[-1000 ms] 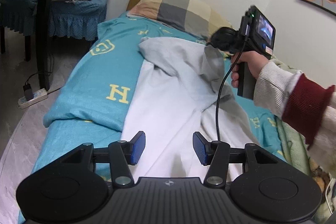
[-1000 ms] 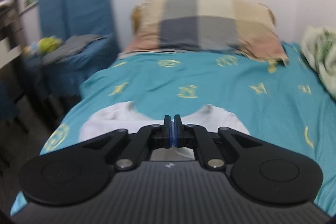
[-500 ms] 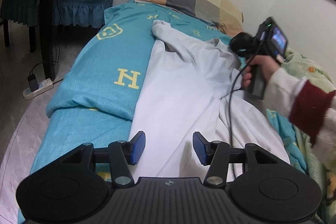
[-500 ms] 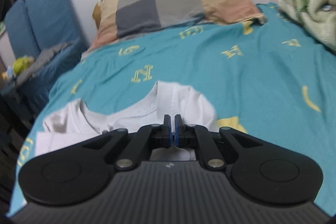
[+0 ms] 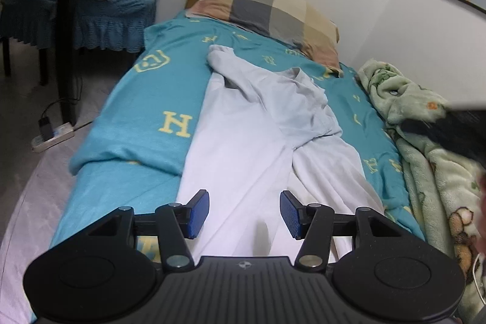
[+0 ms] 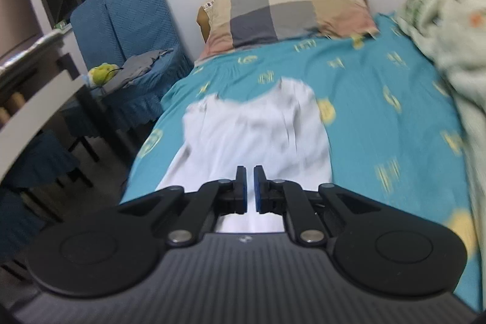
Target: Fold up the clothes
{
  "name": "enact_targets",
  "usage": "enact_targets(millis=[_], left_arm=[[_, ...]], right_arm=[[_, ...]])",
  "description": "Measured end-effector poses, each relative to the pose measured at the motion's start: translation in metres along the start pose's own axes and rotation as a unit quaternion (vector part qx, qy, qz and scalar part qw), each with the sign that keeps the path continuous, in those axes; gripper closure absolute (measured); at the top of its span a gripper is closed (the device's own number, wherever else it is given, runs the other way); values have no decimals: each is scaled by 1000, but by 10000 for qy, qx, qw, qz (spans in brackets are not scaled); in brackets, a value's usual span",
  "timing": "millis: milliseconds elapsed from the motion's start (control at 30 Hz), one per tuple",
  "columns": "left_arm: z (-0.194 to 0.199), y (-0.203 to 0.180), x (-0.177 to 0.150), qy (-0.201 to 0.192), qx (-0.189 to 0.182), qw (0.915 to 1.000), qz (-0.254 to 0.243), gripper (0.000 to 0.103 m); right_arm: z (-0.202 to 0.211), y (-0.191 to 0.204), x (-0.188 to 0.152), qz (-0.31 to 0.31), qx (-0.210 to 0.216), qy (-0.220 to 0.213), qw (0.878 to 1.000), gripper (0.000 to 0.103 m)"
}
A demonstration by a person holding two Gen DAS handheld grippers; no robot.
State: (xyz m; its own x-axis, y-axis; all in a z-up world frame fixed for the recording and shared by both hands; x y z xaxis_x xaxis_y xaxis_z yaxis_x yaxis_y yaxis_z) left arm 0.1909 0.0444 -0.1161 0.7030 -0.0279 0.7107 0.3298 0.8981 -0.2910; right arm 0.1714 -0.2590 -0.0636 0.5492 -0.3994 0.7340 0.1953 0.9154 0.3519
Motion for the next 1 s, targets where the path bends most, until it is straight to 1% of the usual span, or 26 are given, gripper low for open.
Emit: enact_targets(millis=[67,100,133,167,233,300,400,467,533,600,700,767,800,867,900,1000], left_arm=[[12,-4,-3,-35,-1,10000,-8,48],[19,-6,-4,-62,9,10000,-18,48],[24,-9,-5,-90,34,9999,-41,47],[30,-12,-7,-119,60,9999,-66,46],[40,-17,-11,-162,100,9998,-116,42],[44,-19,-16,-97,153,9998,-125,41],[46,-14,-27,166,361,9992,-91,41],[47,-9,-33,424,572,9975,-40,41],[52,-7,-39,689,601,9958,-50,41],[58,-9,-45,890,732,9931,-234,40],[60,-4,-54,1255,1090,9852,-421,39],[56,6,-58,1544,1276,9792,-322,38],[54,10,-58,1674,1289,9772,-220,38],[52,16,-58,1856,1178,9755,-63,35],[50,17,-58,1914,1169,9745,-32,32],[43,13,-60,2162,1195,9689,-130,31]], right_arm=[[34,5,-19,21,54,61,10000,75],[50,8,-28,69,83,-13,9999,53],[65,10,-37,118,122,-92,9998,36],[78,11,-45,166,193,-182,9995,33],[98,8,-57,131,275,-261,9992,31],[114,0,-69,-21,416,-227,9989,31],[130,-16,-86,-243,462,-118,9986,31],[134,-28,-93,-402,362,-24,9985,31],[135,-37,-94,-574,276,38,9980,31],[134,-46,-94,-800,362,101,9961,31],[126,-56,-94,-1117,541,283,9919,31],[121,-59,-95,-1149,636,374,9906,31],[118,-59,-96,-1150,639,420,9904,31],[116,-61,-98,-1157,642,503,9899,31],[115,-62,-98,-1166,656,533,9896,31],[117,-67,-99,-1275,735,529,9877,31]])
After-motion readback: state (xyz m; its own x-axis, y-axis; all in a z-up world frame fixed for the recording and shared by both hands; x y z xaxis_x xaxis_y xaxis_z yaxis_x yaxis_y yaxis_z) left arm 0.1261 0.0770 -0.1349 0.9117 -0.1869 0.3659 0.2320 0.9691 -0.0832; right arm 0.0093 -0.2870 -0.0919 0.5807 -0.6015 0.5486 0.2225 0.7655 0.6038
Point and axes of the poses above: each gripper's, at about its wrist camera, not at the fingertips, and z roughly against the way its jaws point, y to its left, x to its top, the point moved 1 cm from there along -z, roughly the way its jaws point, and after that the axes turned 4 degrees about -z, right-handed, at the moved point
